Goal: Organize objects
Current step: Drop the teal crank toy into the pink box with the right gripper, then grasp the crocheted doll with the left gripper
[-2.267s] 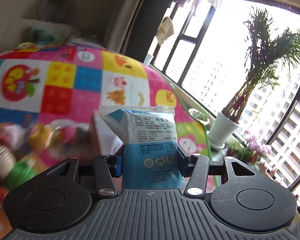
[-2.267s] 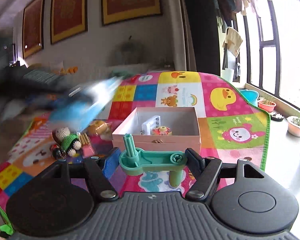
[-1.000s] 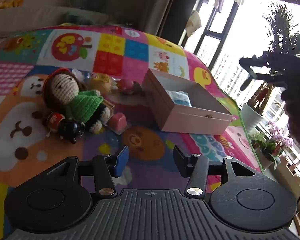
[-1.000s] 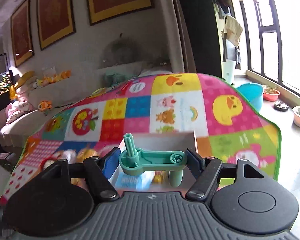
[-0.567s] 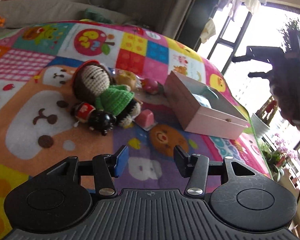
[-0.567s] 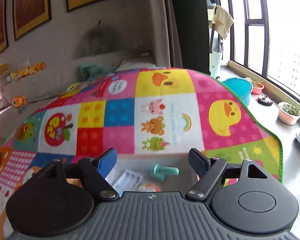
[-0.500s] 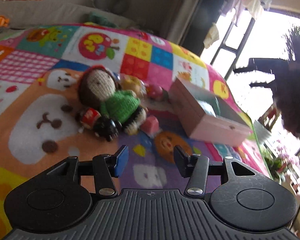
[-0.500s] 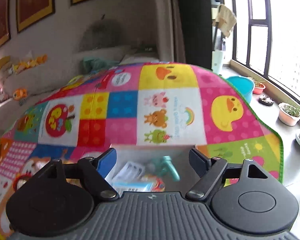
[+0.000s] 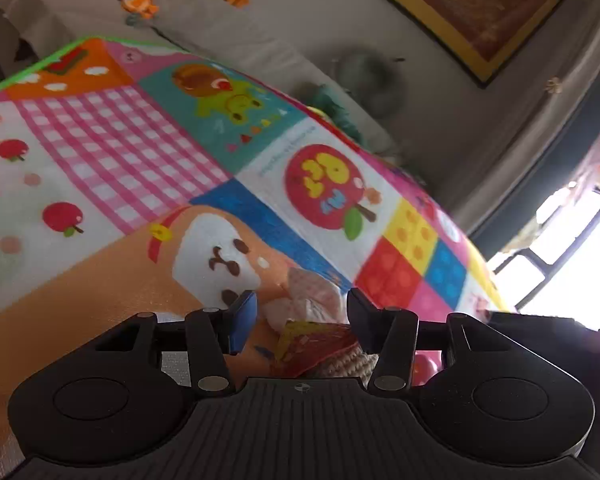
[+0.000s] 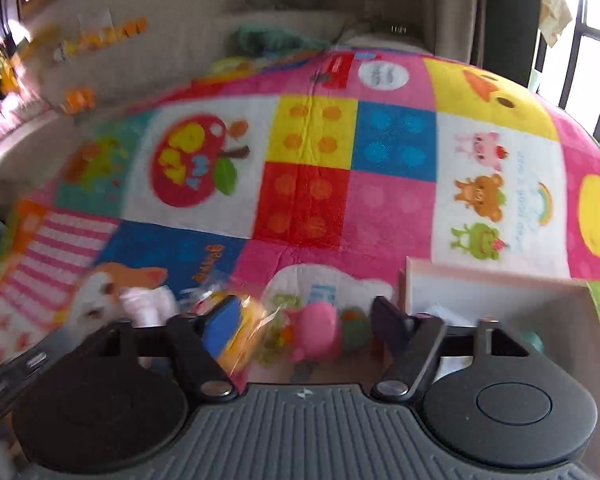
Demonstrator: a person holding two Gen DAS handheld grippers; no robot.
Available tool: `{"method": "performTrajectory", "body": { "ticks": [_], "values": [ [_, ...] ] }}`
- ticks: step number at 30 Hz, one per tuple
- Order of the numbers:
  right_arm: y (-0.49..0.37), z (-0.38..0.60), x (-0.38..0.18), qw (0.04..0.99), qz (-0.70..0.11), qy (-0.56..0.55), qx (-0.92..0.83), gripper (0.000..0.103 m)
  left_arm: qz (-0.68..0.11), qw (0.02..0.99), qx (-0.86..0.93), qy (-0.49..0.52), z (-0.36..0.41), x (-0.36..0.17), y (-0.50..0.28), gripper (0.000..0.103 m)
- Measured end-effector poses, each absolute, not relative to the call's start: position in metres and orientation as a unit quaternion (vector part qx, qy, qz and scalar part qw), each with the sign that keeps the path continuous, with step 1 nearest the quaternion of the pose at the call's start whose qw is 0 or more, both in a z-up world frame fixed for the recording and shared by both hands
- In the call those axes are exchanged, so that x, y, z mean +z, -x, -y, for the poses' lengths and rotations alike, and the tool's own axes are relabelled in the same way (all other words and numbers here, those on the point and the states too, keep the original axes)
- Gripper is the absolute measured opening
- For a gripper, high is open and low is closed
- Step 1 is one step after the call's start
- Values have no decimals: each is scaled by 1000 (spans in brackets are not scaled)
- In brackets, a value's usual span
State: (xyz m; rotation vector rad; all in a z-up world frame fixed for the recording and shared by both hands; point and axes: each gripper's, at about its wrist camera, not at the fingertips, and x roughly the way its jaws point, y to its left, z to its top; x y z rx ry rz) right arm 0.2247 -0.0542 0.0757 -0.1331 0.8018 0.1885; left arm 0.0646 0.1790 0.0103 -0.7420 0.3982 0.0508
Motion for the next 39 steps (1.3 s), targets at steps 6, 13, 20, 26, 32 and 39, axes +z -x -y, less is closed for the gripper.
{"method": "performTrajectory", "body": {
  "ticks": [6, 13, 20, 26, 32, 39],
  "values": [
    [-271, 31, 37, 894, -425, 127, 57, 36, -209, 894, 22, 396, -196, 1, -65, 54],
    [-226, 40, 36, 873, -460, 138, 89, 32, -209, 898, 16, 386, -192, 1, -64, 54],
    [-125, 58, 39, 853, -463, 142, 196, 30, -222, 902, 7, 369, -182, 4, -69, 54],
    [-58, 100, 37, 858, -455, 101, 219, 29, -263, 905, -48, 331, -145, 7, -78, 54],
    [0, 167, 48, 910, -372, 50, 178, 55, -326, 895, -157, 260, -92, 14, -84, 53],
    [26, 217, 32, 939, -327, 21, 107, 65, -253, 936, -95, 227, -88, 48, -14, 53]
  ]
}}
